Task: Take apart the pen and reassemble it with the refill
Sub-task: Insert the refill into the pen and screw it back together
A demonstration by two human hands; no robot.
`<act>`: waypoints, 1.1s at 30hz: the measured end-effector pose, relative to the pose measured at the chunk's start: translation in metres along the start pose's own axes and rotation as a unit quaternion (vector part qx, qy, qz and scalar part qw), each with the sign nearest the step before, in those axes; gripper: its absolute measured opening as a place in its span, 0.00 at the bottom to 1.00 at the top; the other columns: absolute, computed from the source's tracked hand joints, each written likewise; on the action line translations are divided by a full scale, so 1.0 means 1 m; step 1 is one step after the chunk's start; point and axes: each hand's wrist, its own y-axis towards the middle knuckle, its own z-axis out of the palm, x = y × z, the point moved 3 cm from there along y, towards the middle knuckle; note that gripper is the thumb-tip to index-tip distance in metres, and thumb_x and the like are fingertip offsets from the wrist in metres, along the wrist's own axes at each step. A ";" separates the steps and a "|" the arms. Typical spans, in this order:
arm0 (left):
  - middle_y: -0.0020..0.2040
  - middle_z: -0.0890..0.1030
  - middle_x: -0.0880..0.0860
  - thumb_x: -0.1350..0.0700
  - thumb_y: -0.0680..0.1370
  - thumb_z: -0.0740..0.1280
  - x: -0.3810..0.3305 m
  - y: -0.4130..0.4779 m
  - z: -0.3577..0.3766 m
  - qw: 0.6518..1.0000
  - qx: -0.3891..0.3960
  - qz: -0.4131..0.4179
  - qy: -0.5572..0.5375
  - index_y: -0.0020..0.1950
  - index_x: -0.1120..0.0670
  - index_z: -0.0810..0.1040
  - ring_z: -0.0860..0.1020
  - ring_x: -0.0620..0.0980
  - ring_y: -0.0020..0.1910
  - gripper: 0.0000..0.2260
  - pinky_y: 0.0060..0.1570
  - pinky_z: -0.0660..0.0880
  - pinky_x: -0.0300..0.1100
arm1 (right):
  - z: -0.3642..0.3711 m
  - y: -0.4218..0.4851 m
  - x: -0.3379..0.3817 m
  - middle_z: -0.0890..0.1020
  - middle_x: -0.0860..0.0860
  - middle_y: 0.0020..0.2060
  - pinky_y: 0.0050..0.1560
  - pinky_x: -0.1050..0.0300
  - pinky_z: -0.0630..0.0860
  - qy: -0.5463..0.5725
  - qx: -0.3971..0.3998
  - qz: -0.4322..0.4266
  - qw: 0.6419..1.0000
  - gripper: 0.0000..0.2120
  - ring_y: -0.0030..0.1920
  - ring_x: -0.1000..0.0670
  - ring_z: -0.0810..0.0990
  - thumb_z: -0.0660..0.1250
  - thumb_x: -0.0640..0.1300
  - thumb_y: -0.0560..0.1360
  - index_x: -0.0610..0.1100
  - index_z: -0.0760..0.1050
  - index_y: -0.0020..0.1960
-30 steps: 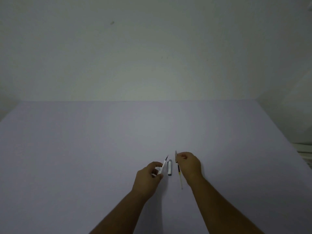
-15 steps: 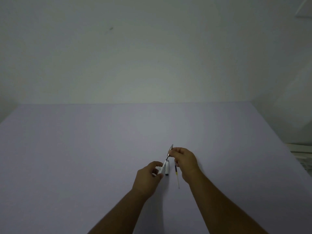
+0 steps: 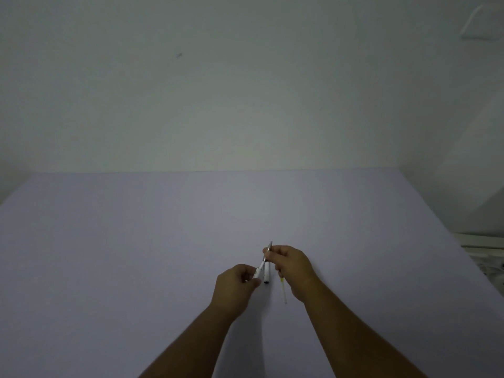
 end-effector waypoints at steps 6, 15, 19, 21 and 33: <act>0.42 0.80 0.49 0.59 0.75 0.68 -0.005 -0.005 -0.002 0.999 0.013 -0.005 -0.039 0.53 0.56 0.81 0.77 0.45 0.41 0.07 0.38 0.72 0.33 | 0.002 -0.006 0.005 0.81 0.52 0.39 0.40 0.61 0.70 -0.020 0.042 0.003 0.999 0.06 0.37 0.55 0.74 0.69 0.42 0.73 0.44 0.82 0.49; 0.41 0.78 0.47 0.58 0.75 0.69 -0.014 -0.008 -0.006 1.000 -0.019 0.015 -0.003 0.52 0.57 0.80 0.76 0.45 0.41 0.08 0.35 0.68 0.29 | 0.002 -0.006 0.005 0.76 0.53 0.32 0.36 0.61 0.68 -0.063 0.017 0.001 0.998 0.08 0.33 0.54 0.71 0.71 0.47 0.70 0.45 0.75 0.36; 0.43 0.79 0.49 0.58 0.75 0.68 -0.019 -0.012 -0.006 0.999 -0.032 0.020 0.004 0.54 0.57 0.80 0.76 0.46 0.42 0.08 0.36 0.69 0.30 | 0.009 -0.010 0.005 0.77 0.51 0.37 0.38 0.61 0.68 -0.022 0.017 0.025 0.999 0.03 0.36 0.54 0.72 0.70 0.45 0.72 0.47 0.76 0.42; 0.45 0.80 0.51 0.58 0.75 0.68 -0.020 -0.012 -0.007 0.999 -0.030 0.013 0.000 0.54 0.57 0.79 0.76 0.48 0.43 0.09 0.41 0.71 0.35 | 0.013 -0.013 0.005 0.79 0.50 0.41 0.38 0.61 0.69 0.035 0.031 0.037 0.998 0.03 0.38 0.54 0.73 0.69 0.43 0.73 0.46 0.79 0.47; 0.44 0.79 0.50 0.58 0.75 0.68 -0.025 -0.017 -0.008 1.000 -0.007 0.023 -0.003 0.54 0.58 0.80 0.76 0.47 0.43 0.08 0.37 0.70 0.30 | 0.003 -0.023 0.012 0.75 0.50 0.32 0.34 0.60 0.66 -0.003 0.033 0.044 0.998 0.10 0.32 0.53 0.69 0.72 0.46 0.71 0.44 0.74 0.37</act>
